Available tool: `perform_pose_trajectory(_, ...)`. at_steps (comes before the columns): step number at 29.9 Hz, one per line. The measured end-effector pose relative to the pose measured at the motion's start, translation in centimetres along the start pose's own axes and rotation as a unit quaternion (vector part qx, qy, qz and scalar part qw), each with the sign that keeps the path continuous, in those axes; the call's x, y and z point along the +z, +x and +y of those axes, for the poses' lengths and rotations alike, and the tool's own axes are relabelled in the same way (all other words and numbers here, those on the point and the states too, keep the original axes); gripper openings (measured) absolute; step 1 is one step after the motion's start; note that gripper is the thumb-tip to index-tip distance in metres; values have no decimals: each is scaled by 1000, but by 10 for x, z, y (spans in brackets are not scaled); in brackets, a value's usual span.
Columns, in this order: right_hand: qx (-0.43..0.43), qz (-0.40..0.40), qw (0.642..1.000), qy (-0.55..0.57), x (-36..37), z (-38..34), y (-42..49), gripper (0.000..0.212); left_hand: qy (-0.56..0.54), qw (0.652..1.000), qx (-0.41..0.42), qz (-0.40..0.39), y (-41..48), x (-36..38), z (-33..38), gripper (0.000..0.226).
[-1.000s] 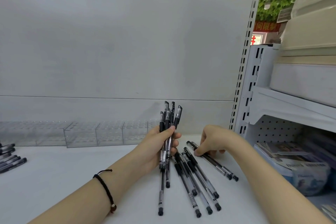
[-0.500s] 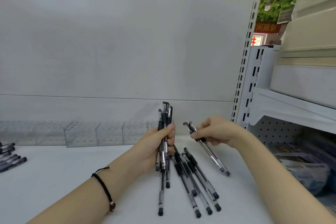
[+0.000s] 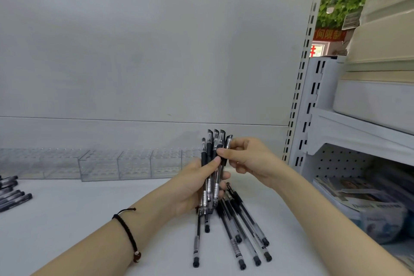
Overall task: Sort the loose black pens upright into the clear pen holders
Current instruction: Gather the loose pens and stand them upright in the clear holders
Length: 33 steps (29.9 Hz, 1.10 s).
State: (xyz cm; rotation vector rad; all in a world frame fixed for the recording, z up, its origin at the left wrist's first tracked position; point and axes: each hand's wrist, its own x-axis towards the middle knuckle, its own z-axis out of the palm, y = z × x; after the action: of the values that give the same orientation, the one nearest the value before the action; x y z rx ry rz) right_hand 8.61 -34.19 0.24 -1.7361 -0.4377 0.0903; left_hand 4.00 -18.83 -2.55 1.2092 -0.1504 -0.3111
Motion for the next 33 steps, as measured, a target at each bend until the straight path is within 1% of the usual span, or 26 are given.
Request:
perform_pose_trajectory(2, 1, 3, 1000, -30, 0, -3, -2, 15, -12, 1000, -3, -10, 2, -2, -1, 23)
perform_pose_trajectory(3, 18, 4, 998, -61, -1, -6, -4, 22, -13, 1000, -3, -9, 3, -3, -1, 24)
perform_pose_trajectory(4, 45, -1, 993, -112, -3, -8, -5, 32, -15, 1000, 0, -7, 4, -3, 0, 25)
perform_pose_trajectory(5, 77, -14, 980, -182, -6, -10, -7, 42, -19, 1000, 3, -2, 4, -4, 1, 26)
perform_pose_trajectory(6, 107, -35, 958, -262, -8, -10, -8, 47, -24, 1000, 7, 4, 4, -5, 2, 27)
perform_pose_trajectory(7, 133, -60, 930, -337, -10, -9, -10, 48, -26, 1000, 12, 13, 4, -6, 2, 27)
perform_pose_trajectory(9, 169, -101, 878, -436, -10, -6, -11, 46, -27, 999, 21, 28, 4, -8, 3, 26)
perform_pose_trajectory(10, 180, -114, 862, -459, -8, -4, -10, 48, -32, 999, 25, 32, 4, -8, 4, 25)
perform_pose_trajectory(12, 190, -125, 848, -479, -4, -2, -10, 50, -44, 998, 36, 38, 3, -7, 4, 22)
perform_pose_trajectory(16, 185, -137, 838, -494, -3, -3, -9, 28, -66, 995, 52, 51, 2, -6, 4, 15)
perform_pose_trajectory(18, 186, -141, 835, -499, -5, -2, -9, 23, -66, 995, 55, 58, 3, -7, 5, 14)
perform_pose_trajectory(23, 172, -121, 856, -472, -9, 0, -7, 23, -43, 996, 46, 65, 3, -9, 5, 17)
perform_pose_trajectory(24, 167, -112, 866, -458, -11, -1, -8, 21, -33, 996, 42, 67, 4, -10, 4, 18)
perform_pose_trajectory(25, 160, -99, 884, -429, -12, -3, -9, 20, -25, 996, 40, 69, 4, -10, 4, 18)
perform_pose_trajectory(27, 135, -73, 937, -315, -17, -9, -9, 20, -24, 996, 39, 75, 3, -8, 4, 15)
perform_pose_trajectory(29, 86, -59, 983, -151, -22, -15, -9, 18, -25, 997, 34, 69, 0, -6, 5, 13)
perform_pose_trajectory(31, 33, -37, 999, -12, -21, -18, -9, 15, -1, 1000, 22, 22, -2, -4, 6, 18)
perform_pose_trajectory(33, -3, -3, 999, 49, -14, -17, -8, 12, 40, 998, 19, -35, -4, -3, 6, 28)
